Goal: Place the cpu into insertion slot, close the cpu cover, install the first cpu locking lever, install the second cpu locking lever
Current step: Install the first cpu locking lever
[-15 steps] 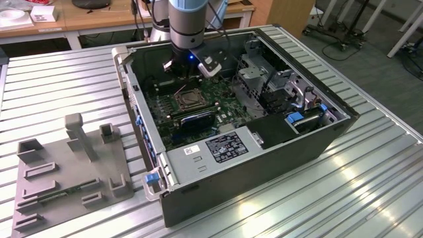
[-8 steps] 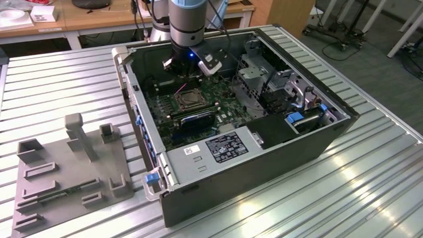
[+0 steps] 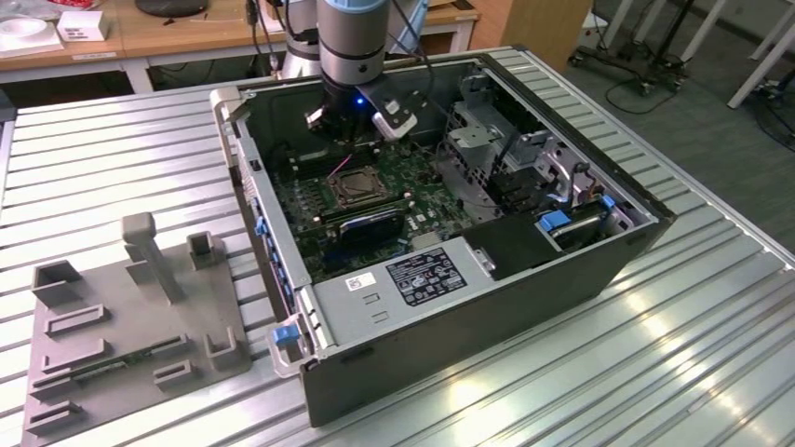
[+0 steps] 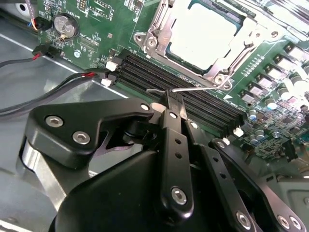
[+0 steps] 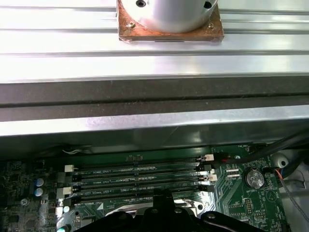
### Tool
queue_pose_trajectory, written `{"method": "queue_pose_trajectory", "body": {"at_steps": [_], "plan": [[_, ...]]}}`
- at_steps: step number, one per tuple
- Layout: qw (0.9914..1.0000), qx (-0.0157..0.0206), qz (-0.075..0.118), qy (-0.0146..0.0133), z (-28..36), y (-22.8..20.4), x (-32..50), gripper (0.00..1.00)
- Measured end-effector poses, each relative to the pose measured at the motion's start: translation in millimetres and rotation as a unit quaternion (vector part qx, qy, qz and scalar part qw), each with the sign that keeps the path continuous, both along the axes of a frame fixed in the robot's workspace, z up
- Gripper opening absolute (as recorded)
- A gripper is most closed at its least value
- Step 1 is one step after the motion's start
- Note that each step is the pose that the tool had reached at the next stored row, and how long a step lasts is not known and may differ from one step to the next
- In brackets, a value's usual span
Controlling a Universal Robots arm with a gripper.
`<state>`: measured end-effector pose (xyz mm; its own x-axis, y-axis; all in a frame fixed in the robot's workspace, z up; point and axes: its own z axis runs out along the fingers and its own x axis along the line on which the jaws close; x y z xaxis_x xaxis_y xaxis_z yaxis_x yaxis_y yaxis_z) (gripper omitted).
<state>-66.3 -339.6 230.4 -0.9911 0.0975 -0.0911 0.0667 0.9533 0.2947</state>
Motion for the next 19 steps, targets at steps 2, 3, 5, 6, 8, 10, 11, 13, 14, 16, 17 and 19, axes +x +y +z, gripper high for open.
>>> {"method": "queue_pose_trajectory", "body": {"at_steps": [2,3,5,6,8,10,11,13,14,16,17,19], "plan": [[0.99999,0.0001,-0.001,0.0037,1.0,0.1,0.0,0.11],[0.99998,0.0002,-0.003,0.0057,1.2,0.1,0.0,0.11],[0.99993,0.0002,-0.010,0.0074,1.2,0.0,-0.1,0.11],[0.99985,0.0002,-0.015,0.0075,1.3,0.0,0.0,0.11],[0.99955,0.0009,-0.029,0.0074,1.2,0.0,0.0,0.11],[0.99902,0.0015,-0.044,0.0075,1.2,0.0,0.0,0.11],[0.99868,0.0017,-0.051,0.0075,1.2,0.0,0.0,0.11],[0.99790,0.0029,-0.064,0.0075,1.2,0.0,0.0,0.11],[0.99751,0.0036,-0.070,0.0076,1.1,0.0,0.0,0.11],[0.99670,0.0045,-0.081,0.0075,0.9,0.0,-0.3,0.11],[0.99635,0.0046,-0.085,0.0075,0.9,0.0,-1.2,0.11],[0.99608,0.0045,-0.088,0.0075,0.8,0.0,-5.0,0.11]]}}
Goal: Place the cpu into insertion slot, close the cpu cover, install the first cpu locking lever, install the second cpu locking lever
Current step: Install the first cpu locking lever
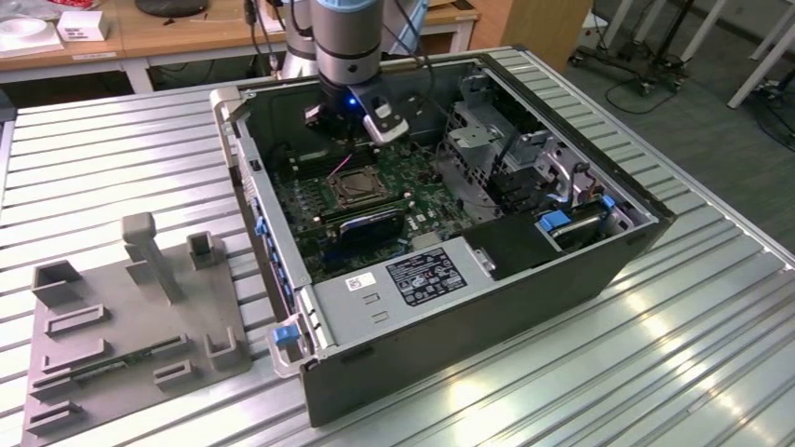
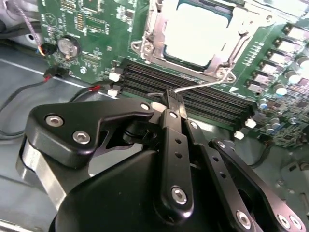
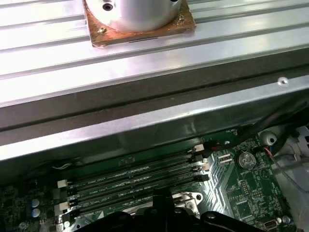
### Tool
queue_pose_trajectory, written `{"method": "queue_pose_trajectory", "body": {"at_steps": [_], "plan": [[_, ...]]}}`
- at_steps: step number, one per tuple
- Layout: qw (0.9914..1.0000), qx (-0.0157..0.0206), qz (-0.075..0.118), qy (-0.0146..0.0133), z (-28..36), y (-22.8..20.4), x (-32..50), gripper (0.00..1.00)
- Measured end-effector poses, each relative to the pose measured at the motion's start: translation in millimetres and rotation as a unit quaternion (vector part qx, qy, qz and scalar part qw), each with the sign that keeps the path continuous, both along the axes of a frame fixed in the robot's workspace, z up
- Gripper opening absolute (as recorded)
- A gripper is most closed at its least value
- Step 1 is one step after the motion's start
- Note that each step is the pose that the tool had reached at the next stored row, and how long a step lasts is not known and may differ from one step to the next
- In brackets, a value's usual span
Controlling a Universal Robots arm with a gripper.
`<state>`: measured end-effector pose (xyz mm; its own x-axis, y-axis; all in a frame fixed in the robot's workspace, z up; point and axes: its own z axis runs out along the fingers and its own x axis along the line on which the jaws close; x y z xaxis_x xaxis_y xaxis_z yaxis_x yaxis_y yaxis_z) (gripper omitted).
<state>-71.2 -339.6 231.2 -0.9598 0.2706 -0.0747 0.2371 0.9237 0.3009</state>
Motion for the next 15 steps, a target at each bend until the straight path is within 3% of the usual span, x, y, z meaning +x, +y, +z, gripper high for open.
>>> {"method": "queue_pose_trajectory", "body": {"at_steps": [4,9,10,13,14,15], "plan": [[1.00000,0.0003,-0.001,0.0000,-2.5,0.1,-5.1,0.11],[0.99999,0.0042,-0.003,0.0000,-7.9,0.1,-6.8,0.11],[0.99997,0.0067,-0.004,0.0000,-8.4,0.0,-6.9,0.11],[0.99978,0.0208,-0.004,-0.0009,-9.0,0.1,-6.9,0.11],[0.99972,0.0232,-0.004,-0.0010,-9.0,0.2,-6.9,0.11],[0.99972,0.0232,-0.004,-0.0010,-9.0,0.2,-6.9,0.11]]}}
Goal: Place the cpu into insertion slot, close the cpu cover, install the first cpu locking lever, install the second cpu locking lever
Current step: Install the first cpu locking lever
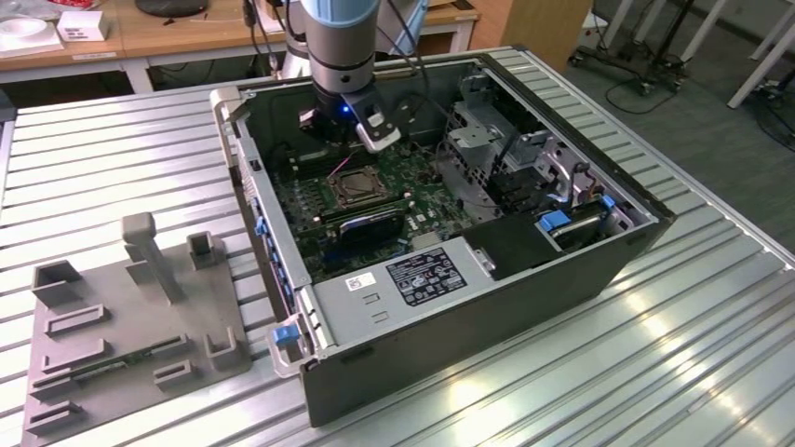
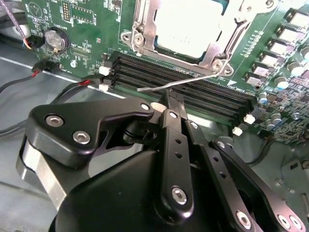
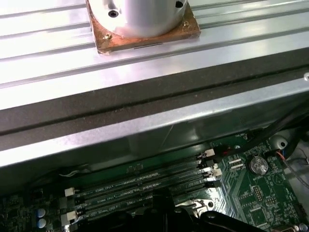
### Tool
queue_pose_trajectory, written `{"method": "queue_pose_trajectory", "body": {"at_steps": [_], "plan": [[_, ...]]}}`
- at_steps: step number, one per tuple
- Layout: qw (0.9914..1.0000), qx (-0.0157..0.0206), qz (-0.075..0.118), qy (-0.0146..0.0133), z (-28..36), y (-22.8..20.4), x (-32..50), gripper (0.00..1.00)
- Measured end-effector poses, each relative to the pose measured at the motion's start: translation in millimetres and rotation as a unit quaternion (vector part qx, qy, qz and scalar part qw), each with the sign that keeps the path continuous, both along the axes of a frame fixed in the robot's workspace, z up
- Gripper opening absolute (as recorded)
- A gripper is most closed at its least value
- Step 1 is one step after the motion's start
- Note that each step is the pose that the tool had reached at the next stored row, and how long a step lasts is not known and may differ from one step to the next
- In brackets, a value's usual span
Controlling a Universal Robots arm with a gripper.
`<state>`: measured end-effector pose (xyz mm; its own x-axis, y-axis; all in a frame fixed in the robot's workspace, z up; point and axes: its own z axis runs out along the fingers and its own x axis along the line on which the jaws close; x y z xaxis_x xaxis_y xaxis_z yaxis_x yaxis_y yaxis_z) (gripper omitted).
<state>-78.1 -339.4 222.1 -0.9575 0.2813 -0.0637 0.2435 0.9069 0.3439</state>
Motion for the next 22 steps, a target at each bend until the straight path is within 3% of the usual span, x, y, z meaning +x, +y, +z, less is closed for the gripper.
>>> {"method": "queue_pose_trajectory", "body": {"at_steps": [10,22], "plan": [[1.00000,0.0000,0.000,0.0001,-4.8,-0.4,0.0,0.11],[1.00000,0.0000,0.000,0.0002,-5.8,-1.3,0.7,0.11]]}}
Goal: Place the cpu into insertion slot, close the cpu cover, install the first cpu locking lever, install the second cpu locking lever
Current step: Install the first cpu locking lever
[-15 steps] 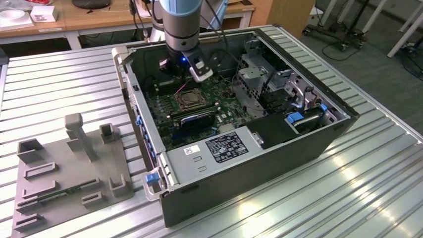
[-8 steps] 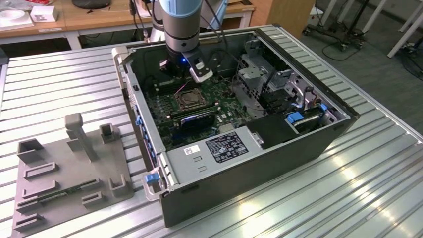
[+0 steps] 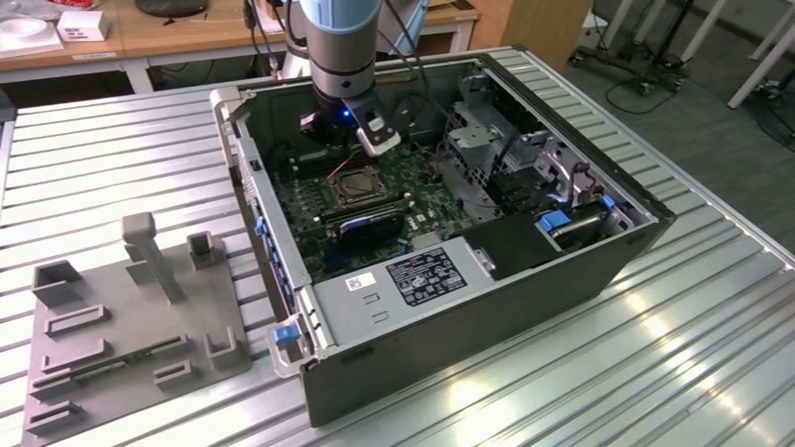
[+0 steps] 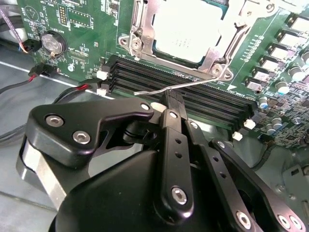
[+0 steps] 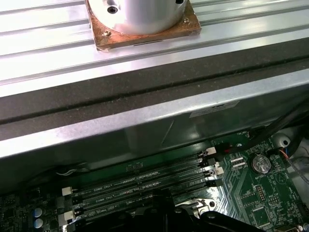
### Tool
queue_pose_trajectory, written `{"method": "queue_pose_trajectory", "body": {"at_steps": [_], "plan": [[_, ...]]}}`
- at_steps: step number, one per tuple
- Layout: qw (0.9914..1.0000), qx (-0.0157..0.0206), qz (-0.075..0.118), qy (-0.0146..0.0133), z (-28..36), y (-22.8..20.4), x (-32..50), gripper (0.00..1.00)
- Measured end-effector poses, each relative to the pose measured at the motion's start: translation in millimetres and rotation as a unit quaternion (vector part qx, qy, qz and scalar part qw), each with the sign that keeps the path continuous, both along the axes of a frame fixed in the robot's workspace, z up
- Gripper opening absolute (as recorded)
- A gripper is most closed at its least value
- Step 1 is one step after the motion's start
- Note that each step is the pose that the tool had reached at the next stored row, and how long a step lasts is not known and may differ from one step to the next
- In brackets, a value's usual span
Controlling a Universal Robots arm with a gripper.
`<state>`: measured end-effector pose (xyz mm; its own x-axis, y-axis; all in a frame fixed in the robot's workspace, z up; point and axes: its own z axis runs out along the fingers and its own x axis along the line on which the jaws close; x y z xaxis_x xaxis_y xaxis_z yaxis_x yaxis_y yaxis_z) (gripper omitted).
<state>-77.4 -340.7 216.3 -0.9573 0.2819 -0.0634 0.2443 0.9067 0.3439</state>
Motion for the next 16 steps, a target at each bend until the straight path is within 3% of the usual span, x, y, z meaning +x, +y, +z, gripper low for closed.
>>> {"method": "queue_pose_trajectory", "body": {"at_steps": [16], "plan": [[1.00000,0.0000,0.000,0.0000,-7.4,-0.3,3.2,0.11]]}}
